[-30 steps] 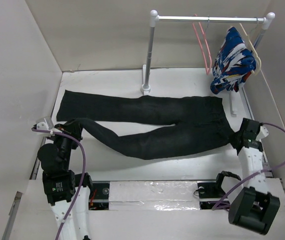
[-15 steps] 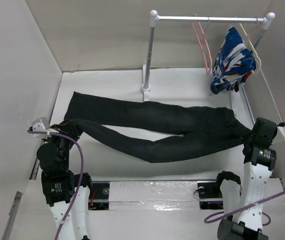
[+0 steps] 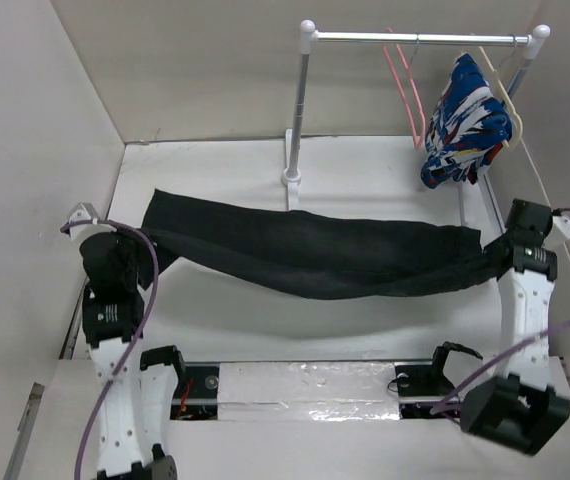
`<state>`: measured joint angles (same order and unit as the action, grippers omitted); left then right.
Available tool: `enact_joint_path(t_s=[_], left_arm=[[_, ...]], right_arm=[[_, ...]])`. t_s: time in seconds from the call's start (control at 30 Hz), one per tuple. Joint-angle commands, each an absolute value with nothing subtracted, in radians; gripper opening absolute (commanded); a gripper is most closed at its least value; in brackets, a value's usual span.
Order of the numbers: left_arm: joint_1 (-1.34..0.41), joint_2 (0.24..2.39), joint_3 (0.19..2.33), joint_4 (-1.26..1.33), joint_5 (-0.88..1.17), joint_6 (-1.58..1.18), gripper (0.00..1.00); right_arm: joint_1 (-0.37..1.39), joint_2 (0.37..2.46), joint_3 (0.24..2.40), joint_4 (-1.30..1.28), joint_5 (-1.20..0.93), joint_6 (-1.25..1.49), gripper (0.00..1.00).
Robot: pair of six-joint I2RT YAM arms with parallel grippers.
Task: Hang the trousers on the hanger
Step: Fold the trousers at the center of the board.
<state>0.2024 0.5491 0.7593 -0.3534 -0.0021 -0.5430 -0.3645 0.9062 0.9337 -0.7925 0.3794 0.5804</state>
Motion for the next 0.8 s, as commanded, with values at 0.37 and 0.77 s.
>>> enact_joint_path(t_s=[0.37, 0.77], left_arm=[[0.264, 0.931, 0.778, -0.276, -0.155, -0.643, 0.00], [0.233, 1.302, 1.032, -0.261, -0.348, -0.603, 0.00]], right_arm=[[-0.288, 1.227, 1.028, -0.554, 0.368, 0.627, 0.00], [-0.222, 1.379, 1.175, -0.506, 0.397, 0.609, 0.00]])
